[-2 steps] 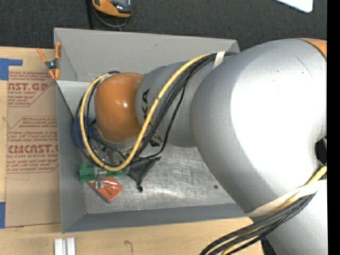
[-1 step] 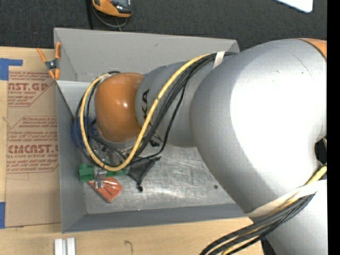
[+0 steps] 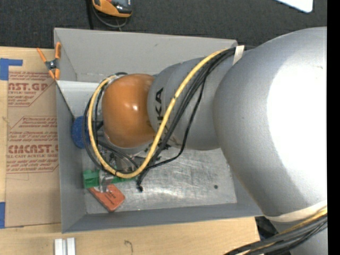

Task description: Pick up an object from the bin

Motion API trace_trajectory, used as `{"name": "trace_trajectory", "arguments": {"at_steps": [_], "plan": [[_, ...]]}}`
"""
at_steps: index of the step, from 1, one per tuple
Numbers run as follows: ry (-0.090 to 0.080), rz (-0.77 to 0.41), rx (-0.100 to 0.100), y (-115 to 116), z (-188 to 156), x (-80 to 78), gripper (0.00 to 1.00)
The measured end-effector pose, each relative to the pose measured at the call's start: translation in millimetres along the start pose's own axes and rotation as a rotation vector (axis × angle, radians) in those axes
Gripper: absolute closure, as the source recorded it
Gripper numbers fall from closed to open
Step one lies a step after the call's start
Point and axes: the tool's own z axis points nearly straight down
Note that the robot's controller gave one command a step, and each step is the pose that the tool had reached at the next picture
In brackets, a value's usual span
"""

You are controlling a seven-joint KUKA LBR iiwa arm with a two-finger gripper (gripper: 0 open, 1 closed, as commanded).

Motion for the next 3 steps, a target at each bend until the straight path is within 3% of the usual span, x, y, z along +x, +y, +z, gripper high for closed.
{"name": "trace_trajectory", "arguments": {"at_steps": [1, 2, 3], "plan": [[-0.012, -0.003, -0.005, 3, -25, -8.3, 1.0], [-0.003, -0.185, -0.001, 1, -57, -5.1, 1.0], [-0.004, -0.181, -0.003, 1, -122, -14.0, 1.0]]}}
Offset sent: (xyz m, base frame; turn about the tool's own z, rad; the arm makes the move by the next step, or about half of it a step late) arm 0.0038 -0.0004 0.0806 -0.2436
